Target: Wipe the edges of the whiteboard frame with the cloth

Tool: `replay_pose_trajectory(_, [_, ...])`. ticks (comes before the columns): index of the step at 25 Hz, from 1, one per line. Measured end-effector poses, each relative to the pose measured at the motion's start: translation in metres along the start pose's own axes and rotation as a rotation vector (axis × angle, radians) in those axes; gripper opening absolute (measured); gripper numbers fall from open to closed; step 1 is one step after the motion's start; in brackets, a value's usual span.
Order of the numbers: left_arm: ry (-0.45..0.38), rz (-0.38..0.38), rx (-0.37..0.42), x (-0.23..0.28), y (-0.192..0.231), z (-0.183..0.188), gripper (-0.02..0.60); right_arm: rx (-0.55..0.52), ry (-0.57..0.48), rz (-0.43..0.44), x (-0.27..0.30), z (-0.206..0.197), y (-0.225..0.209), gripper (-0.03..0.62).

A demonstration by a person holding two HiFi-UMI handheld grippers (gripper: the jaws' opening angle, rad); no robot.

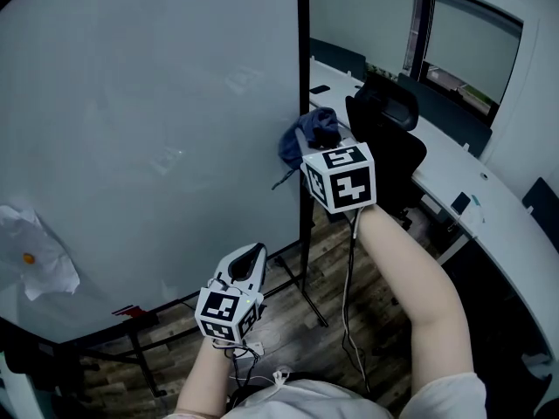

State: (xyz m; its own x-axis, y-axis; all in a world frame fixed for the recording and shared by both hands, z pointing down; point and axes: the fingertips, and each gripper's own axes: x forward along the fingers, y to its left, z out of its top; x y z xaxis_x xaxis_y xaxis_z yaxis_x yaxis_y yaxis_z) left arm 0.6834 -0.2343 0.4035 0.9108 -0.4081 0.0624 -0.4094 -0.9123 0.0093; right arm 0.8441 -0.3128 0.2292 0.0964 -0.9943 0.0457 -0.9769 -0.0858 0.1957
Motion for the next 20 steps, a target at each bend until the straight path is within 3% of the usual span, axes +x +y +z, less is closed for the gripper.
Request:
replay_pose_trajectory(11, [0.038,-0.012,-0.043,0.002,-0.005,-0.025,0.018,-0.011,0.083,0.008,0.004,-0.069,0.009,0.077])
replay_pose_trajectory(20, [0.083,-0.024,-0.068,0.009,-0.007,-0.052,0.018,0.008,0.185,0.002,0.008,-0.148,0.023,0.077])
